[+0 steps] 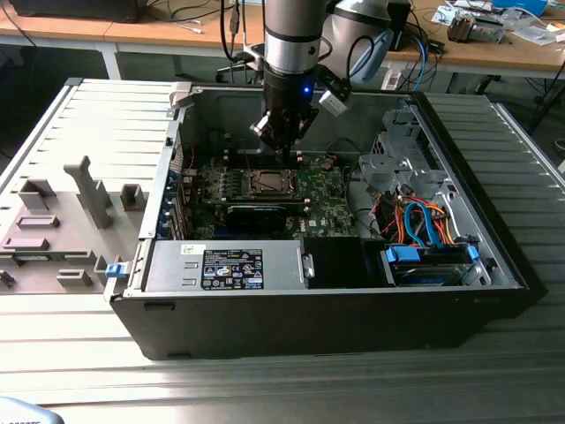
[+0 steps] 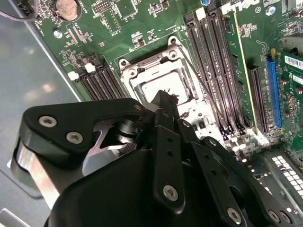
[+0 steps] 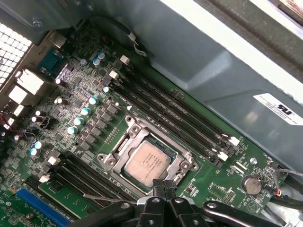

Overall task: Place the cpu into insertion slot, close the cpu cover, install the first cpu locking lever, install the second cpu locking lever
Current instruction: 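Install the first cpu locking lever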

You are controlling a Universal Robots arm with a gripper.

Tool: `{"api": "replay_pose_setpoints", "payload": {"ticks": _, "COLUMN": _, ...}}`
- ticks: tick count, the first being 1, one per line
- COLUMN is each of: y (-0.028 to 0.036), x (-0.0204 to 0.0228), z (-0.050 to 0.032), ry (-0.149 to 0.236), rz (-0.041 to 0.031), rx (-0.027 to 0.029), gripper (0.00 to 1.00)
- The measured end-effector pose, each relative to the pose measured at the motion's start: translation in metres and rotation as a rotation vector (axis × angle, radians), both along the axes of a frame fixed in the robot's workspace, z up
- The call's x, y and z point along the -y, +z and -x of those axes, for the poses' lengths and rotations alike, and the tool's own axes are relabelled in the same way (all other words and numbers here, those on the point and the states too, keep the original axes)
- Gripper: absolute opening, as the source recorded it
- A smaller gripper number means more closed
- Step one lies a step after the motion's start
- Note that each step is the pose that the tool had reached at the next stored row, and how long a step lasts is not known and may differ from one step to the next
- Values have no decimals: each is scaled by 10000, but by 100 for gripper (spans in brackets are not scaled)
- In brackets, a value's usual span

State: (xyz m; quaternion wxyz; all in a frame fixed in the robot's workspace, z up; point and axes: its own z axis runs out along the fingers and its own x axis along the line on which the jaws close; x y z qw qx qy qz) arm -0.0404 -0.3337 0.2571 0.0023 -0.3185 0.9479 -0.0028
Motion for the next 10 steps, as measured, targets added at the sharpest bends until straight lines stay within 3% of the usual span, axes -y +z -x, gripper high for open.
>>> {"api": "replay_pose_setpoints", "payload": {"ticks": 10, "y": 0, "x": 0, "z": 0, "ry": 361, "rz": 0, "rx": 0, "gripper": 11}}
